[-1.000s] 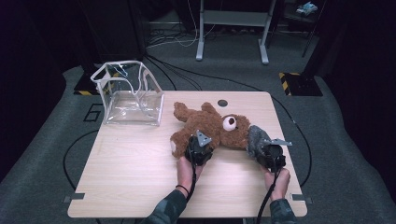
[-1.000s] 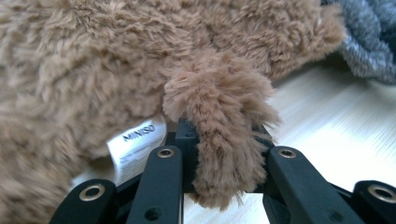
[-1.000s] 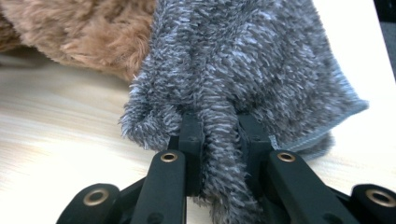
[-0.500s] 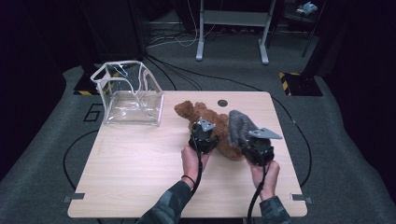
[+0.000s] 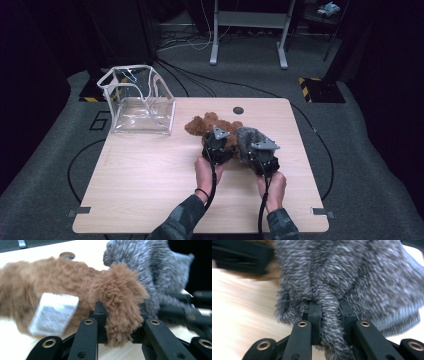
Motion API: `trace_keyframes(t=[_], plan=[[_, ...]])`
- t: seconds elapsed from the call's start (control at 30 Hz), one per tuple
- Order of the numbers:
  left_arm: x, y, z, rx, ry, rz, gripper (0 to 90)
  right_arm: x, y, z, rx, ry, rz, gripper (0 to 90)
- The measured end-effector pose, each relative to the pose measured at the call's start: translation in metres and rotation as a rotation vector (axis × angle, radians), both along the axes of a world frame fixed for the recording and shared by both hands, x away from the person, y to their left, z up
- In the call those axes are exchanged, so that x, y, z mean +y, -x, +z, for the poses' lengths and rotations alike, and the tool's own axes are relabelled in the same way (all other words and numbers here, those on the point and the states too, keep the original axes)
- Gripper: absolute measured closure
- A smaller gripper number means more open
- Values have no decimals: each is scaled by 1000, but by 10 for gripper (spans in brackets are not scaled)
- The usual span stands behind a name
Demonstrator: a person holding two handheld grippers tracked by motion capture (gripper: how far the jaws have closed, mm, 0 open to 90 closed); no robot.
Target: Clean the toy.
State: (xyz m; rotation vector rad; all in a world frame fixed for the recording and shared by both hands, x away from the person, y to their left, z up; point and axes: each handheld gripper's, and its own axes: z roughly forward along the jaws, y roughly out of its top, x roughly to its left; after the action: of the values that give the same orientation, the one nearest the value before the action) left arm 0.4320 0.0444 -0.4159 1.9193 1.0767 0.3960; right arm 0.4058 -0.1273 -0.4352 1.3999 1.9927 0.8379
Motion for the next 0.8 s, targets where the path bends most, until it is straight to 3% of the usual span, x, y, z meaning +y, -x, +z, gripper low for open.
trace_keyframes(t=[0.1, 0.23, 0.3, 0.33, 0.37, 0.4, 0.47, 0.5, 0.53, 0.57, 0.67, 0.8], plan=[[-6, -1, 5, -5, -2, -14, 735, -13, -8, 3, 1, -8, -29, 757], [-10, -9, 11, 15, 13, -26, 727, -22, -12, 7, -9, -14, -48, 756], [-12, -15, 9, 34, -1, -36, 718, -24, -15, 5, -7, -8, -53, 757], [-12, -19, 7, 49, -10, -43, 701, -26, -19, 1, 8, -27, -54, 756], [-13, -20, 5, 47, -9, -29, 626, -27, -24, -9, 32, -31, -57, 755], [-13, -20, 5, 47, -9, -29, 606, -27, -24, -9, 32, -31, -57, 755], [-11, -16, 10, 0, -47, -40, 517, -25, -11, -9, 6, -49, -39, 755], [-11, -16, 10, 0, -47, -40, 471, -25, -11, -9, 6, -49, -39, 755], [-10, -14, 13, 1, -41, -45, 430, -18, 2, -6, -16, -55, -6, 756], [-8, -10, 16, -20, -50, -41, 392, -16, 3, -6, -20, -54, 3, 756], [-5, -5, 16, -35, -53, -46, 358, -10, 5, -9, -11, -49, 18, 756], [5, 8, 11, -52, -70, -51, 298, -14, -8, -16, 17, -62, -10, 756]])
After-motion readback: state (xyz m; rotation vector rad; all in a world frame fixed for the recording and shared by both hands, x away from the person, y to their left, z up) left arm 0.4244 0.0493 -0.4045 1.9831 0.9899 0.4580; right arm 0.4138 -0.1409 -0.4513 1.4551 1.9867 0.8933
